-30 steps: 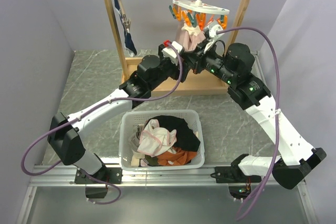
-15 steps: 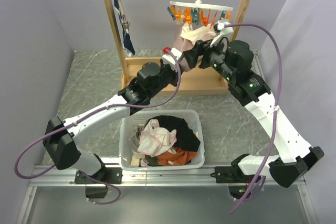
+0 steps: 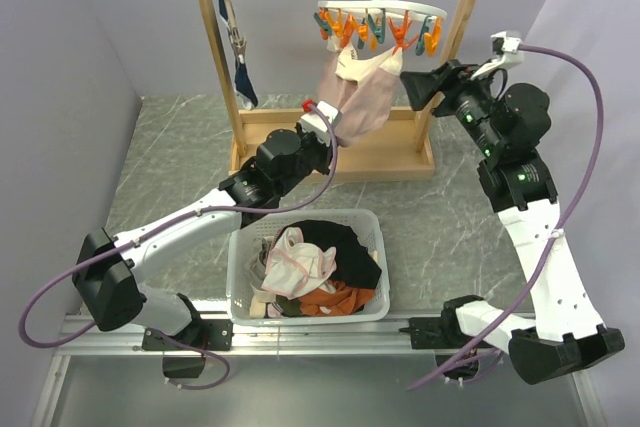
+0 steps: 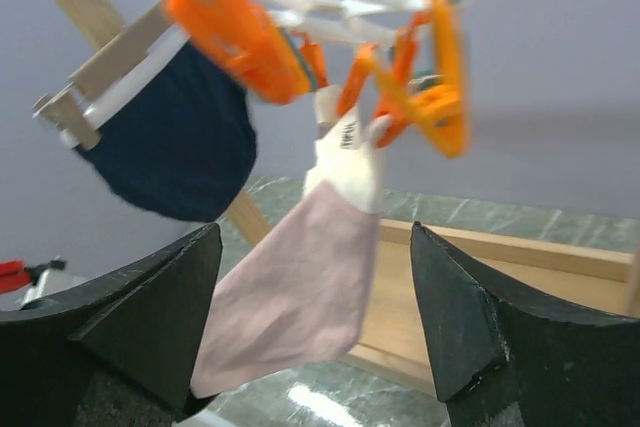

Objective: Remove the underwear clipped to the hanger

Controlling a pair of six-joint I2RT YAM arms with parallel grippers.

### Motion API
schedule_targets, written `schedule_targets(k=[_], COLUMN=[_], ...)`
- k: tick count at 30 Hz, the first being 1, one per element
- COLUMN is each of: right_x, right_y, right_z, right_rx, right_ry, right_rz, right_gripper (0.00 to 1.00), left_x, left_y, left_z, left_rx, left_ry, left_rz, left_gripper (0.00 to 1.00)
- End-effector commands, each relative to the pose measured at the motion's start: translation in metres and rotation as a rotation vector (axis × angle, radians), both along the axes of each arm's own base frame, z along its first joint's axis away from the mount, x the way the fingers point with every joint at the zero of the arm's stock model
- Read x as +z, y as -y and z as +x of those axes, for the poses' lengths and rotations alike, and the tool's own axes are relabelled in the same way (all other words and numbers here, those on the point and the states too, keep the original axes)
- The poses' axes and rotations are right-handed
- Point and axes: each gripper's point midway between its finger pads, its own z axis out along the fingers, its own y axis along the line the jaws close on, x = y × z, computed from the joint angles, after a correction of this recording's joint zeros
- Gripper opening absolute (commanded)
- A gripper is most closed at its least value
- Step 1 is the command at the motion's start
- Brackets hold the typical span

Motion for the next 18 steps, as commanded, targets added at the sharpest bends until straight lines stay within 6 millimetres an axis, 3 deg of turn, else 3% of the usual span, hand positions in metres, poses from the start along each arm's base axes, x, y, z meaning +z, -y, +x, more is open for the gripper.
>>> schedule_targets(k=[1,2,3,5,9,12,13,14,16,18], right_x=[0.016,0.006,0.02,0.014,-0.002,0.004,-0.004,0.005,0.002,-0.012], right_y=[0.019,0.023,0.029,0.029,0.01,0.002,0.004,0.005,0.013,0.031], right_z=[-0.002,-0.001,-0.008,-0.007,-0.002,-0.003,-0.001,-0.003,-0.002,0.009], right_rx=[-0.045,-0.049,-0.043,-0.008,0.119,0.178,0.189,0.203,0.219,0.193], right_ry=[0.012,-0.005,0.06,0.05,-0.013,0.028,0.005,0.061,0.053,0.045], right_rz=[0.037,0.056,0.078,0.114,0.126,0.172,0.203,0.222,0.306,0.354], right_gripper=[0.82,0.82,0.82,0.79,0.72,0.7,0.7,0.7,0.69,0.65], left_x=[0.031,0.031,0.032,0.031,0.03,0.031,0.032,0.033,0.036,0.042], left_y=[-0.006,-0.007,-0.008,-0.009,-0.01,-0.01,-0.01,-0.011,-0.012,-0.015], left_z=[-0.006,-0.006,-0.006,-0.007,-0.007,-0.007,-0.007,-0.008,-0.009,-0.011], left_rx=[0.001,0.005,0.007,0.008,0.008,0.005,0.005,0.003,0.005,0.005], left_ry=[0.049,0.051,0.053,0.055,0.054,0.055,0.055,0.057,0.06,0.063], left_rz=[-0.05,-0.045,-0.048,-0.043,-0.037,-0.033,-0.036,-0.038,-0.042,-0.047], left_gripper=[0.0,0.0,0.0,0.0,0.0,0.0,0.0,0.01,0.0,0.0])
